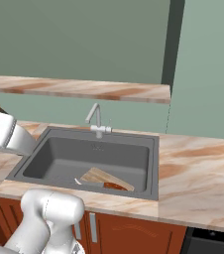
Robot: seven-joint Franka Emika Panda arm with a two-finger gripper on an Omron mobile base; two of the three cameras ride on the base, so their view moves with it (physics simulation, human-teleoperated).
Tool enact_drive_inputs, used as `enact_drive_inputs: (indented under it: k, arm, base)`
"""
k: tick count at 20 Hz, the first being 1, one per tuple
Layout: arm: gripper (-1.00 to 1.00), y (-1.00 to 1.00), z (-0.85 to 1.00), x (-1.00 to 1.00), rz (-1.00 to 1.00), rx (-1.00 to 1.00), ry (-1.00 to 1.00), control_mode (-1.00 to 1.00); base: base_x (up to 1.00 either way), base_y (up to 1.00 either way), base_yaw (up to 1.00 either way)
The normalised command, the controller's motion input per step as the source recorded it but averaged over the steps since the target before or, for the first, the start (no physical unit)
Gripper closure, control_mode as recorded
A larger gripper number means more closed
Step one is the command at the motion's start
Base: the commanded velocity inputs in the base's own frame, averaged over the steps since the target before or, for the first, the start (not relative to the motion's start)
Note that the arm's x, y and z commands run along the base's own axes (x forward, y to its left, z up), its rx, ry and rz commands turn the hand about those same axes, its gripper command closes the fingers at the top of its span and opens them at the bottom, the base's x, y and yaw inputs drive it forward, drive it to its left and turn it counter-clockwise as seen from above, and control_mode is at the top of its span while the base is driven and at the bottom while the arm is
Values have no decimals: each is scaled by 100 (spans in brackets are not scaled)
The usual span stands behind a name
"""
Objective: Move the cutting board and knife to the sink. Then move spray from the shelves to the counter.
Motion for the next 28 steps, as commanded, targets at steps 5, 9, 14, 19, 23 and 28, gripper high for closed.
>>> enact_drive_inputs:
  k: [5,9,14,19,23,28]
  arm:
    - [-100,0,0,0,0,0,0,100]
    - [-100,0,0,0,0,0,0,100]
    - [-100,0,0,0,0,0,0,100]
    - [-100,0,0,0,0,0,0,100]
    - [-100,0,0,0,0,0,0,100]
    - [-100,0,0,0,0,0,0,100]
  base:
    - [-4,-2,-2]
    - [-76,-51,-25]
    - [-100,-94,-44]
    - [-36,-91,-65]
    - [0,-42,-91]
    - [-4,-3,-100]
